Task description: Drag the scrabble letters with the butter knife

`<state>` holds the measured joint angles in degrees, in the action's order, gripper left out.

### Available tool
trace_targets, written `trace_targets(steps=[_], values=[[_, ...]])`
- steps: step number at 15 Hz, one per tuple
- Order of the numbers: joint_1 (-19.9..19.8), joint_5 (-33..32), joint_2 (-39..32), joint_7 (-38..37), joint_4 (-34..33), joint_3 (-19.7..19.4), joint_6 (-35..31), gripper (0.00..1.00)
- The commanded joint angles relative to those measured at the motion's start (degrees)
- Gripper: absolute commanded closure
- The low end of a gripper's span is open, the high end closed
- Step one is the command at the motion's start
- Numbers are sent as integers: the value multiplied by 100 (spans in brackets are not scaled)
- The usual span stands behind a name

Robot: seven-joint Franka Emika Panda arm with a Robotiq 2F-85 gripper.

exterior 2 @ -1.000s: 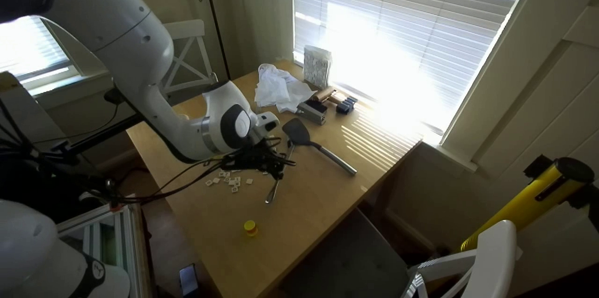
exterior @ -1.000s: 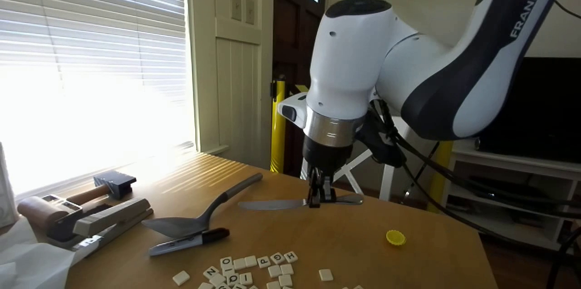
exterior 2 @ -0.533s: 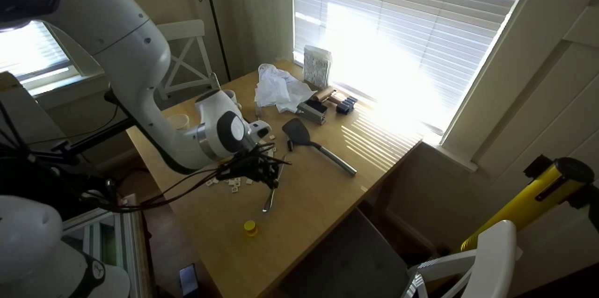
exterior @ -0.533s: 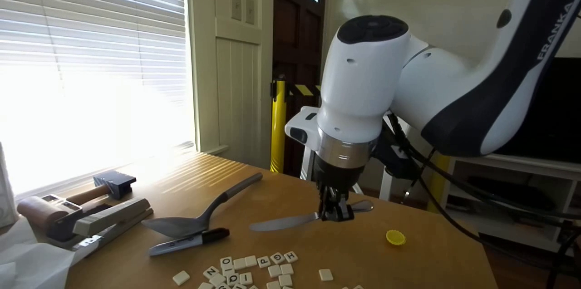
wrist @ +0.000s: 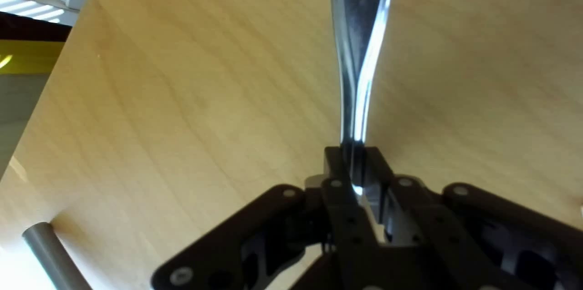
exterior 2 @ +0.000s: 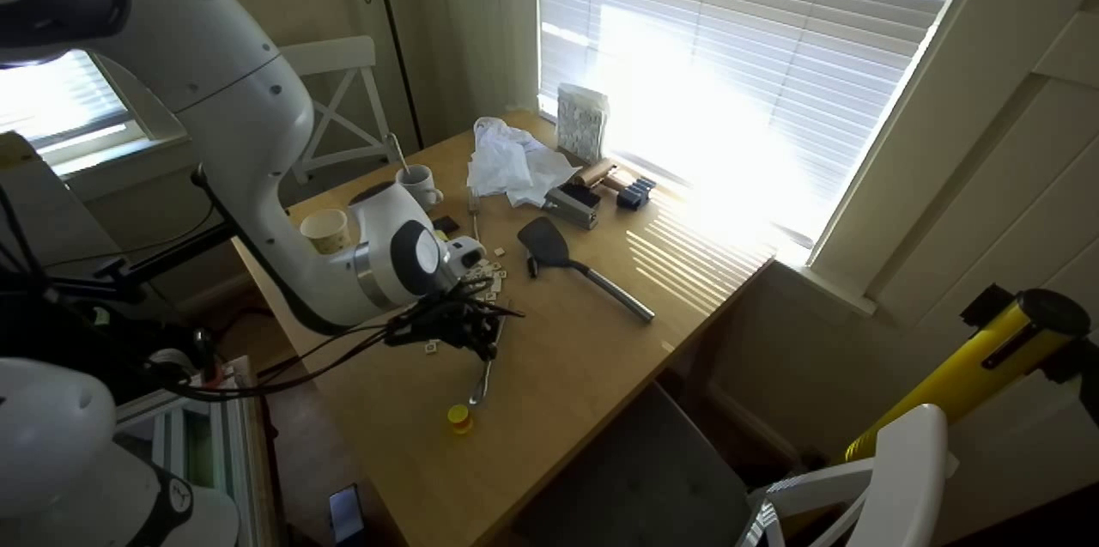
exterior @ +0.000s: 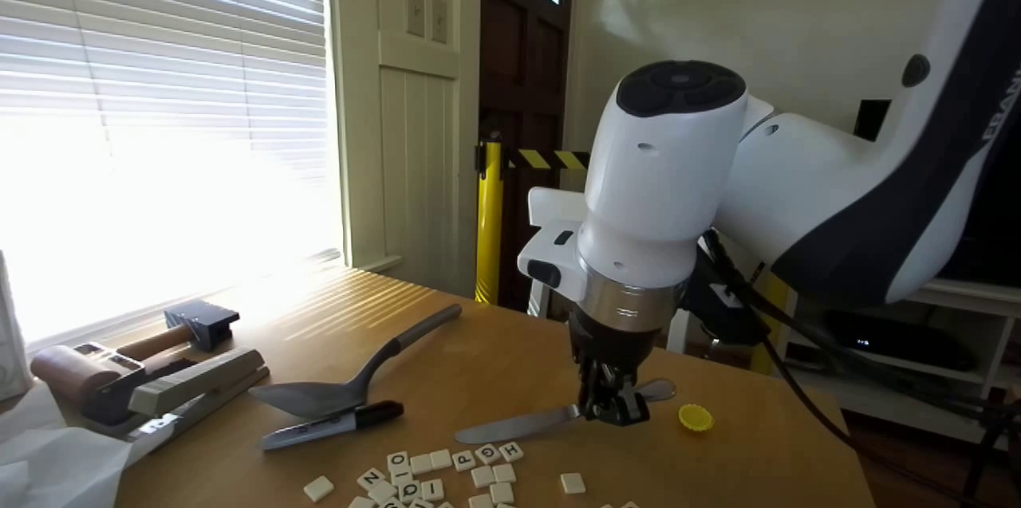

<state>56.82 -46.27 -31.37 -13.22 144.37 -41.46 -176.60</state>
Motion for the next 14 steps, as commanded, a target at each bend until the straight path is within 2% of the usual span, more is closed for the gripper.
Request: trace_targets(steps=[1,11,14], values=[[43,8,21,-20,76,44,12,96],[-262,94,98,111,195,570,18,96],[-483,126,170,217,218,770,27,96]])
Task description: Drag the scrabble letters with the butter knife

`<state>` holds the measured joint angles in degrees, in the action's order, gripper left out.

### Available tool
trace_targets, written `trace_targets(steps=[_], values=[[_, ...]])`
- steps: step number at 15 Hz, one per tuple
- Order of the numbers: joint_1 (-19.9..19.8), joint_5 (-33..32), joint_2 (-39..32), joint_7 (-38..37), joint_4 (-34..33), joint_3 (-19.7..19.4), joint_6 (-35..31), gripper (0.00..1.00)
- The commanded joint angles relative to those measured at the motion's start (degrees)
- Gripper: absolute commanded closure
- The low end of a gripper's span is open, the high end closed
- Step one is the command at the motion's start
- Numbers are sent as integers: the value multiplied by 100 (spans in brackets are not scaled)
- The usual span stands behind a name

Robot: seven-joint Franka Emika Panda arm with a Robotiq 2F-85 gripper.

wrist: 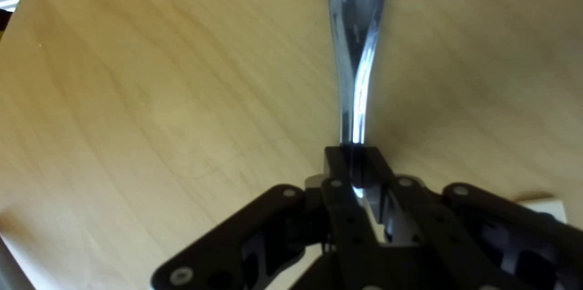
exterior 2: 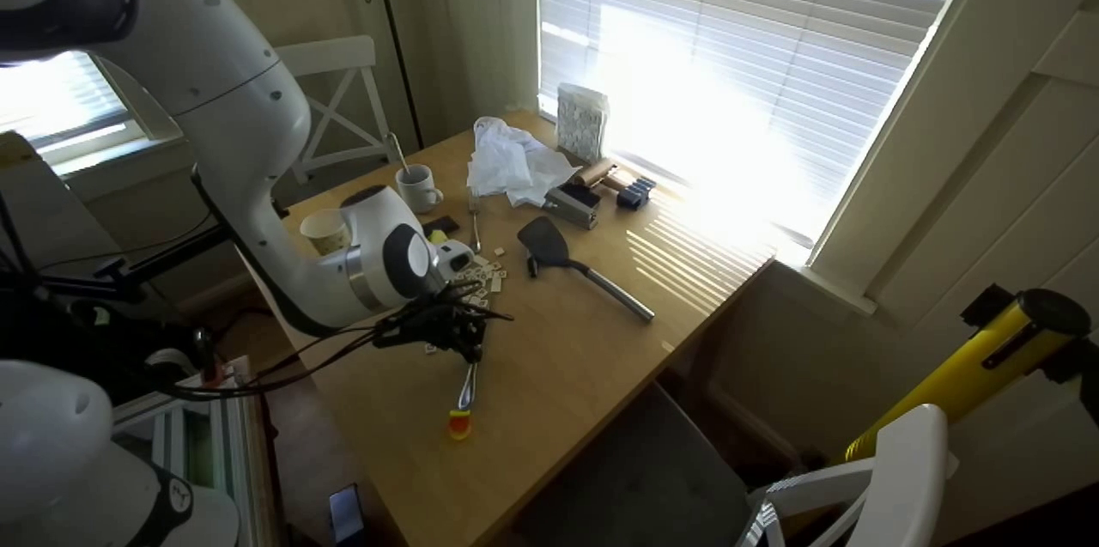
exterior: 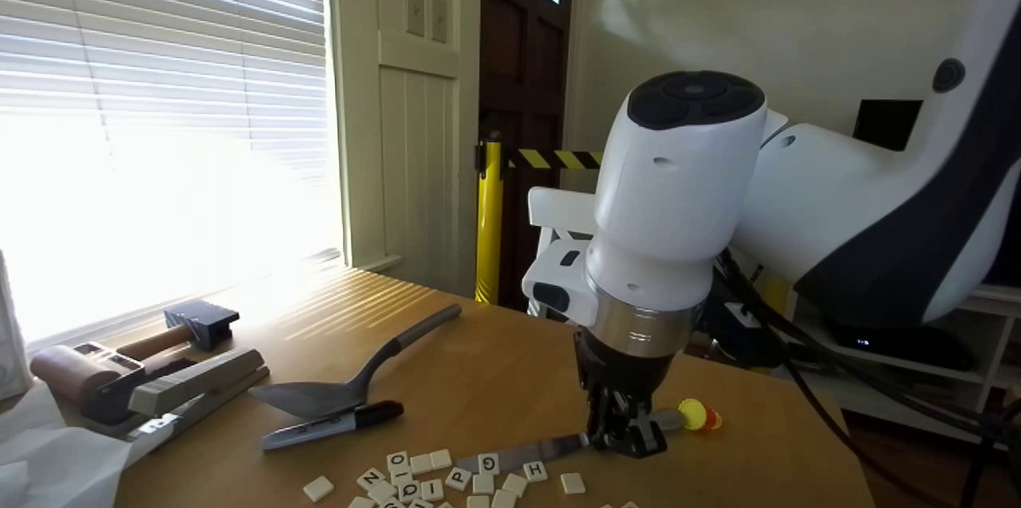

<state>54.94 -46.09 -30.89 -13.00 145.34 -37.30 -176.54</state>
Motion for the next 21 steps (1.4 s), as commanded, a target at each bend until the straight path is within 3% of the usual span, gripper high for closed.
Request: trace_targets(steps=[1,4,15,18,21], values=[[-351,96,131,226,119,399,0,96],[-571,96,205,345,104,578,-3,96],[-2497,467,591,1371,180,2397,164,96],[-2452,311,621,1203,60,2348,196,96],[-1878,-23,596,732,-108,1772,95,96]])
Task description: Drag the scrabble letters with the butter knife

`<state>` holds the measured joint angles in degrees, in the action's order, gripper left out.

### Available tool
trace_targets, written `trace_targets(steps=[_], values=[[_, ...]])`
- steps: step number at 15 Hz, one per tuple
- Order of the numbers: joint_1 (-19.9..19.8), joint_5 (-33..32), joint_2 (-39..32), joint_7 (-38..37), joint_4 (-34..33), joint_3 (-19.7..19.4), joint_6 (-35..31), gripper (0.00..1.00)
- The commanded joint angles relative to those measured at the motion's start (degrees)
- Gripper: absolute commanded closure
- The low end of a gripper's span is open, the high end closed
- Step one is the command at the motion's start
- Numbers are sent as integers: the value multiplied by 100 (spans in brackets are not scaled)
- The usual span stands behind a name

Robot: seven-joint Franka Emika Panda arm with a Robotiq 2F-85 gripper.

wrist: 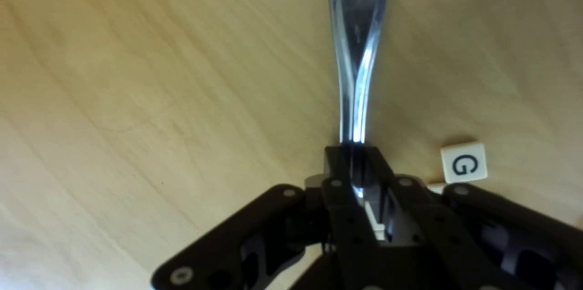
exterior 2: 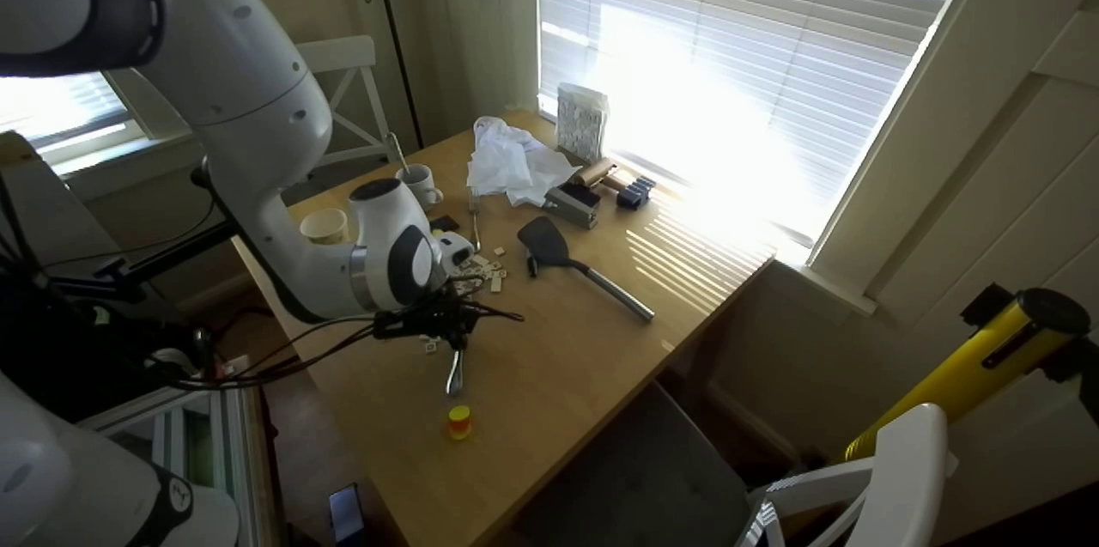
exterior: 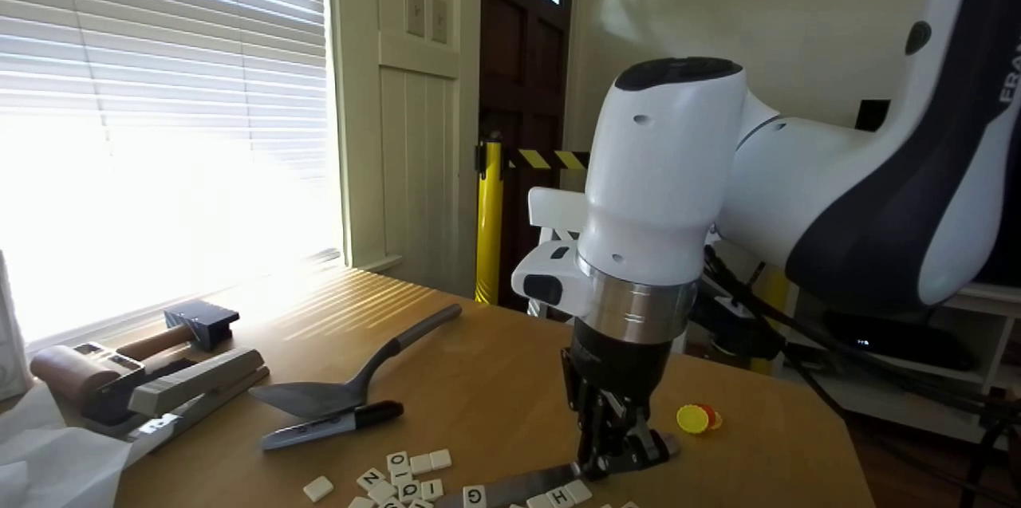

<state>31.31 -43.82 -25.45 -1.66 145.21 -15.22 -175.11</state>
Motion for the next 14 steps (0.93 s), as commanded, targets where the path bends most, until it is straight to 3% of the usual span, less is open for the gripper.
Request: trace_targets(steps=[1,4,8,10,12,14], values=[[648,-315,34,-529,-143,-607,-91,96],[1268,-556,-40,-814,-266,-1243,-106,96],[1524,-498,-69,-709,-193,-1472,-11,96],[1952,-616,-165,-981,-308,-1923,18,96],[2688,-882,-419,-1521,-492,-2737,-138,96],[3246,-990,-631,-1978,-569,-3281,-178,96]])
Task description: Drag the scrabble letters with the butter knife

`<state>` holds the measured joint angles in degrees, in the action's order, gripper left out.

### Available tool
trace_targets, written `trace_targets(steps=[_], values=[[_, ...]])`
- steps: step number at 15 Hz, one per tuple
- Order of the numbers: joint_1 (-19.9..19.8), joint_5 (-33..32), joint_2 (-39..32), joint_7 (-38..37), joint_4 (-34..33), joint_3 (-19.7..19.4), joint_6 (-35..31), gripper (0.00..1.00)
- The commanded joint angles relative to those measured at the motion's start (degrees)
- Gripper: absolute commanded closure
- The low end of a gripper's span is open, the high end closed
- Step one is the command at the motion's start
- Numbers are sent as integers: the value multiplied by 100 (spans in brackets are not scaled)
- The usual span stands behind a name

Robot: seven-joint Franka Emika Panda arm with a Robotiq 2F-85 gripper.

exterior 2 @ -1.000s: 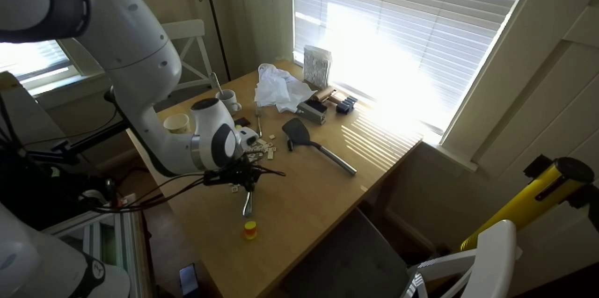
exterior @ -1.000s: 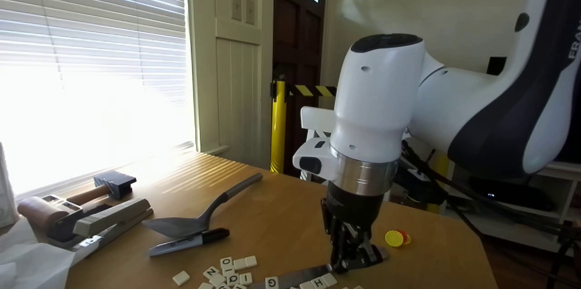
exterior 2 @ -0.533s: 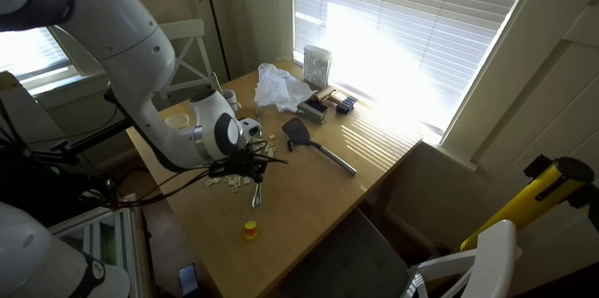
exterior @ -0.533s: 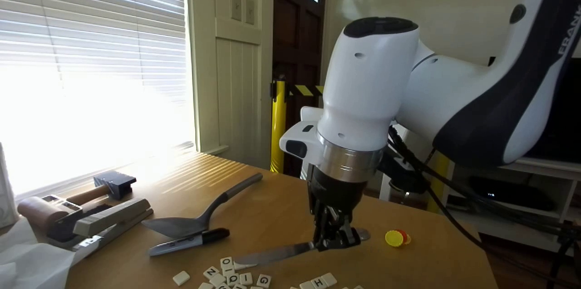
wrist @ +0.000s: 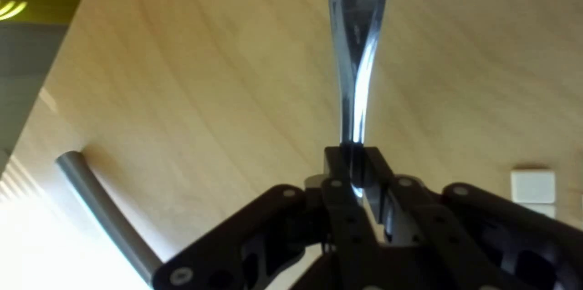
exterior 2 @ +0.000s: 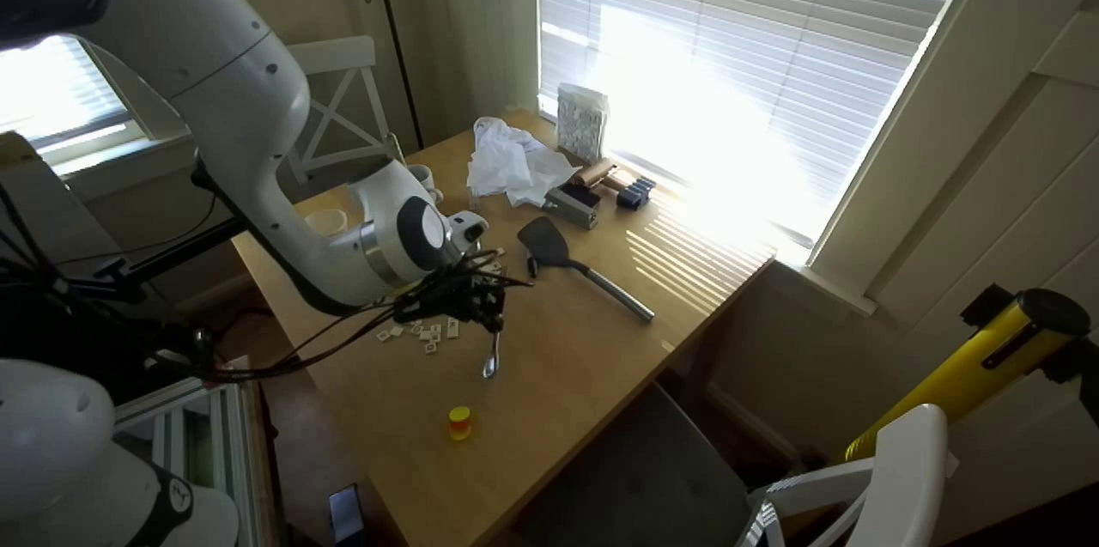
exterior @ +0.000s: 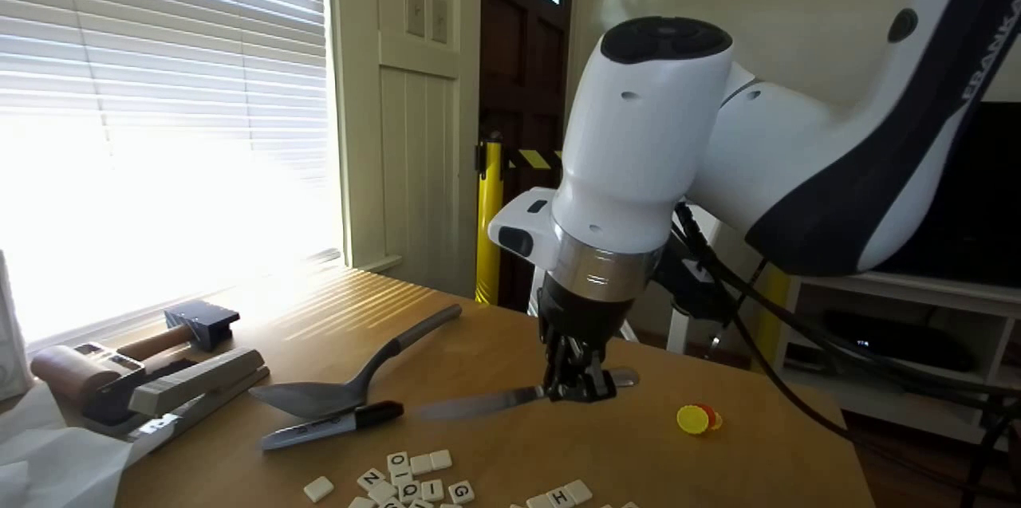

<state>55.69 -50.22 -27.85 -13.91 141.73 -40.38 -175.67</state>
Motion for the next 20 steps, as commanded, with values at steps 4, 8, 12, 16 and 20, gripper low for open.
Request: trace_targets(steps=[4,8,12,16,20], values=[[1566,-303,-890,-1218,-239,-1279,-246,96],[2033,-243,-1457,-1490,-256,-1480,-455,96],[2361,-188,-1865,-1593,-300,-1596,-504,96],[2586,755,-2139,-760,-182,-1565,-558,96],[2435,1336,-2034,76,-96,-1285,-452,96]])
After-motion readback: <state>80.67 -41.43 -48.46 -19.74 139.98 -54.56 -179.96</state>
